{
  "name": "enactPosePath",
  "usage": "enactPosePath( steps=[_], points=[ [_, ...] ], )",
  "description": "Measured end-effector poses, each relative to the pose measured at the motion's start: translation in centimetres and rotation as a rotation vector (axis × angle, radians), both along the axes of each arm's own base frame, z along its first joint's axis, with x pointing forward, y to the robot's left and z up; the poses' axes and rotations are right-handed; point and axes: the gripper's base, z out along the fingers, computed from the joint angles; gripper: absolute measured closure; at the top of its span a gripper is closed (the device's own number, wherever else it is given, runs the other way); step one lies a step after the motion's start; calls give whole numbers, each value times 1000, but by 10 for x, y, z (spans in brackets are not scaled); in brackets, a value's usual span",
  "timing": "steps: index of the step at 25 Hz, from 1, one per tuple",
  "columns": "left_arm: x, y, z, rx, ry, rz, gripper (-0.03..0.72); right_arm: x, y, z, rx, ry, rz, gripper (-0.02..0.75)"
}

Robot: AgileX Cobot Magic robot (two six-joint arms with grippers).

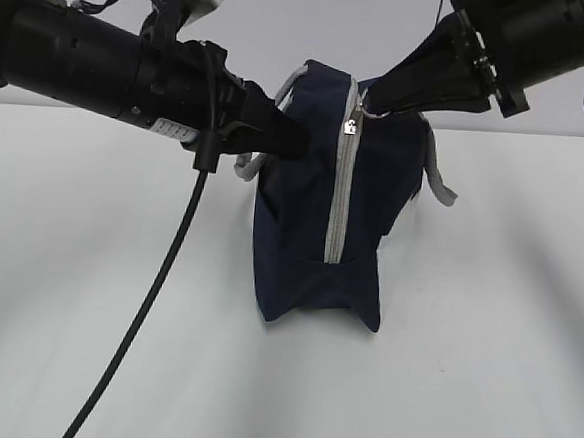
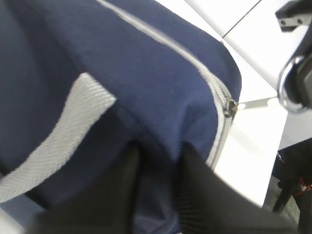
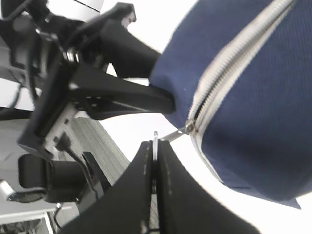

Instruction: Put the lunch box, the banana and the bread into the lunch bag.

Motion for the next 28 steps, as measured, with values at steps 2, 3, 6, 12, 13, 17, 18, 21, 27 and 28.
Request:
enactPosePath(
  steps=[2,3,6,12,13,17,18,21,27,28],
  points=[
    [0,0,0,-2,4,-6,648,0,1,1,17,1,-5,738],
    [-1,0,0,-2,5,-8,671,0,1,2,26,1,-6,738],
    [-1,-1,0,-2,5,-10,683,1,2,3,42,3,-9,738],
    [-1,-1,0,-3,6,-10,684,6,2,6,78,-18,-62,738],
    [-1,-1,0,-3,6,-12,684,7,2,6,84,-22,-75,738],
    [-1,-1,0,-1,6,-15,684,12,2,8,98,-42,-121,738],
    [-1,-1,0,0,5,-15,684,13,1,8,98,-48,-133,738],
    [-1,-1,-1,2,5,-17,685,16,1,9,103,-63,-165,738],
    [-3,-1,-2,19,3,-44,685,30,0,6,77,-103,-184,738],
    [-4,0,-2,22,2,-48,685,36,0,5,63,-111,-167,738]
  ],
)
